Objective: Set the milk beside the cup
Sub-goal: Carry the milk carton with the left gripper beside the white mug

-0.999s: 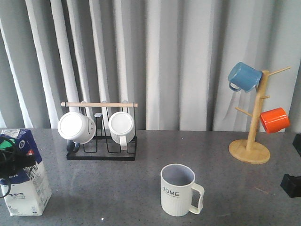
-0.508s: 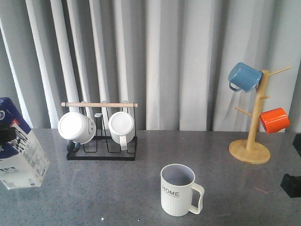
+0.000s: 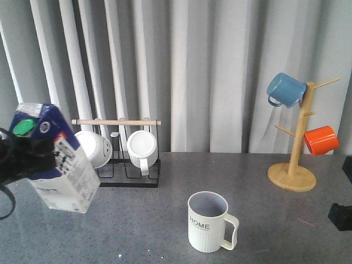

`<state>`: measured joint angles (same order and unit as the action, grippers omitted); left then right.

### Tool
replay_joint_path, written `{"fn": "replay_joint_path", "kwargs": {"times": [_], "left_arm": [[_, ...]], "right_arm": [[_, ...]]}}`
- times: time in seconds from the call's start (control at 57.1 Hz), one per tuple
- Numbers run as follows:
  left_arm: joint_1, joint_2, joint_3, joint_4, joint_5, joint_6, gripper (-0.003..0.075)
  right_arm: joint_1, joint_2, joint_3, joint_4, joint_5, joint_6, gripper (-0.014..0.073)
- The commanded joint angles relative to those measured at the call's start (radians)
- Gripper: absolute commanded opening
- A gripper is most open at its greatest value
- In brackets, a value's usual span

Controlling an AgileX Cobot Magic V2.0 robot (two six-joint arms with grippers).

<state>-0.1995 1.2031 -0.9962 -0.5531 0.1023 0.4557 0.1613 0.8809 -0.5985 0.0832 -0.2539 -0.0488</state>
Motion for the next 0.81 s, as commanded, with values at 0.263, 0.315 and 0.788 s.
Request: {"fn": "replay_joint_path", "kwargs": {"times": [0.263,0.315,0.788], "left_arm": [[-0.416,0.173,-0.048,-0.887,-0.756,0.657,0.0087],[-0.459,0.216,-0.065,-0.899,-0.789,0.660,0.0087],[-0.646,0.487,-0.291,-0.964,-0.847,0.736,0.0094]], "right_arm": [[-0.004,-0.008,-0.030,-0.005,-0.067,-0.006,-0.0008],[-0.004,-0.008,-0.030,-0.005,-0.067,-0.006,-0.0008],[-0.004,-0.008,-0.030,-0.005,-0.067,-0.006,-0.0008]]}}
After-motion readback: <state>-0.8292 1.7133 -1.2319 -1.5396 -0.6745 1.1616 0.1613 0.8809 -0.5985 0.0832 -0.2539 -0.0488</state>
